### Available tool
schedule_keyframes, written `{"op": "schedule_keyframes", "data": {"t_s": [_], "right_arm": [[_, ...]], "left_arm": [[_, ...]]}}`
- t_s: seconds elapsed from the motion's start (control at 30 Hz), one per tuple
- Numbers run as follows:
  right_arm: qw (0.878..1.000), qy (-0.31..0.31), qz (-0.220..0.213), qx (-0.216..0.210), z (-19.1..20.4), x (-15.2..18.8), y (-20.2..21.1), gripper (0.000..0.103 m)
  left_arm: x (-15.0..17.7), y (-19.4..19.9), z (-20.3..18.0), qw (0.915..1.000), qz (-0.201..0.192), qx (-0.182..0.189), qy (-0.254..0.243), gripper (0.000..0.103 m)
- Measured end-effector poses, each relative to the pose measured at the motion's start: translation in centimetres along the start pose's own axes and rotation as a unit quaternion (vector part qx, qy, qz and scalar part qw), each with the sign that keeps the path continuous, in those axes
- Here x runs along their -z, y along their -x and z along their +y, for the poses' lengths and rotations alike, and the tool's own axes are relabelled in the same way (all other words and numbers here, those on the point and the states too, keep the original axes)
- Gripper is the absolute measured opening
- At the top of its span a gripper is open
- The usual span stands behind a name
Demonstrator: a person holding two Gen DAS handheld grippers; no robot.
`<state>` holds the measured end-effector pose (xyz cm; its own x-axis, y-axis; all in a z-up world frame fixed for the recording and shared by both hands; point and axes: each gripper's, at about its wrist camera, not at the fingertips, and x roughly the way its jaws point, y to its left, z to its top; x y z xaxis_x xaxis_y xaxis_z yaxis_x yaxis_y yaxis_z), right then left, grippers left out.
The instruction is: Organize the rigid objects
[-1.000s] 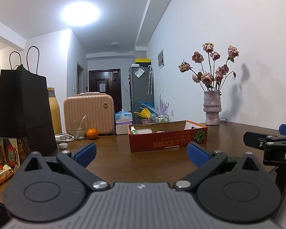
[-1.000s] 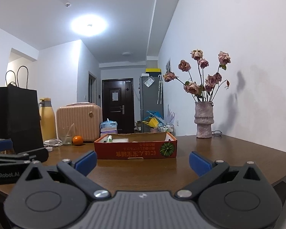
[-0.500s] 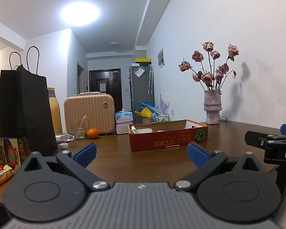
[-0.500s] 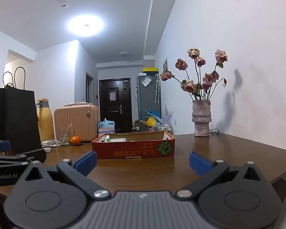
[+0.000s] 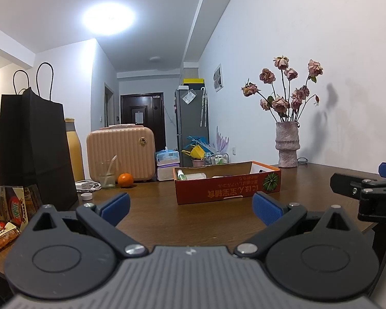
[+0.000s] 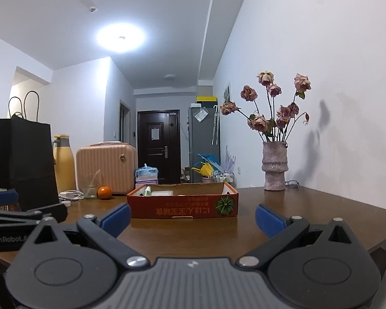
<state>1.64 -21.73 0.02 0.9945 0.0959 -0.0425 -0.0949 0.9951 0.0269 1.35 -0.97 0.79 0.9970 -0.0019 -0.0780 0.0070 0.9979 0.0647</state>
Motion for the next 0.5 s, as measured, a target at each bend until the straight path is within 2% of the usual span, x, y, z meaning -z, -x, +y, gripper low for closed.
{"op": "schedule_keyframes", "data": {"t_s": [0.5], "right_arm": [[1.0, -0.005, 0.002, 0.003, -0.18, -0.12, -0.13, 0.103]], "left_arm": [[-0.07, -0.04, -0.08, 1.0, -0.001, 0.0, -0.002, 0.103]]}}
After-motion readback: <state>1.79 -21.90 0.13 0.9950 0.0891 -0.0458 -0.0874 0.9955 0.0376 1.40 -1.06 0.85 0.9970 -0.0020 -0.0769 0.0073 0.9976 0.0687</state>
